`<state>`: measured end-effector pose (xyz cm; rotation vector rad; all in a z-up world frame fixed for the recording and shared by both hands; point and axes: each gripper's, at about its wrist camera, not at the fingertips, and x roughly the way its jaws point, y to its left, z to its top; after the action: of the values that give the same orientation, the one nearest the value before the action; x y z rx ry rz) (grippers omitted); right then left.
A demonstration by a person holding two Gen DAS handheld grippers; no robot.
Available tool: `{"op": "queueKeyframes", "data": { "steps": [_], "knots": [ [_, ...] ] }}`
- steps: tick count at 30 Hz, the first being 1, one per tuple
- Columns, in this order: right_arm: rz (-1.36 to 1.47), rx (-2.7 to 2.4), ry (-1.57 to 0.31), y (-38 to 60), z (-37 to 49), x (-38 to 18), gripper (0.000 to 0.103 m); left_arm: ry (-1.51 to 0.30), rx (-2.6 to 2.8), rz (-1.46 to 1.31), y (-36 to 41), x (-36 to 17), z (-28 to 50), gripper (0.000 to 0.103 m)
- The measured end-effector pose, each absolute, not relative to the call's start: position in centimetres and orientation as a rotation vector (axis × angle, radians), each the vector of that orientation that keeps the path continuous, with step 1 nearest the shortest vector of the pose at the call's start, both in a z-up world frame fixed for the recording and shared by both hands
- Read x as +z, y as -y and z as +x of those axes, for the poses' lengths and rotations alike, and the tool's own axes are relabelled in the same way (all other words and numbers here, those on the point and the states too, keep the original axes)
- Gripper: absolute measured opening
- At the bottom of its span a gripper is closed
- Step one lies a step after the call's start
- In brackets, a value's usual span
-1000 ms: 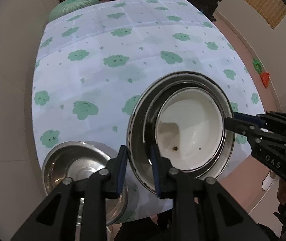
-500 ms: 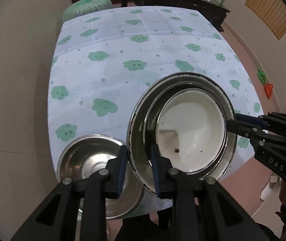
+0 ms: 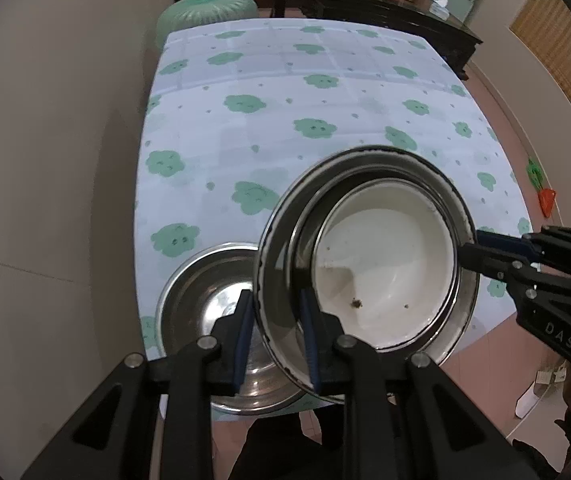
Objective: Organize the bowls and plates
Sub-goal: 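Lift and carry the bowl stack with left gripper toward the tablecloth edge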
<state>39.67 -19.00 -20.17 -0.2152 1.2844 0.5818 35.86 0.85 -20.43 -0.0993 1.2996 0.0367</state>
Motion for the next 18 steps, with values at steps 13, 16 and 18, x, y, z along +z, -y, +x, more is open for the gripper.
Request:
{"op": "queueKeyframes", "data": {
  "steps": [13, 16, 18],
  "knots": [
    [-0.259, 0.65, -1.296, 14.7, 38.2, -20.6, 0.017, -1.304, 0.102, -0.142, -4.7, -20.8, 33.5, 0.02],
    [-0.266, 0.661, -1.297, 13.9, 38.0, -20.7, 0.017, -1.307, 0.113, -0.148, -5.5, -20.9, 33.0, 0.02],
    [-0.271, 0.668, -1.298, 13.3, 37.9, -20.8, 0.017, -1.309, 0.12, -0.151, -5.8, -21.0, 32.7, 0.02]
  ]
}}
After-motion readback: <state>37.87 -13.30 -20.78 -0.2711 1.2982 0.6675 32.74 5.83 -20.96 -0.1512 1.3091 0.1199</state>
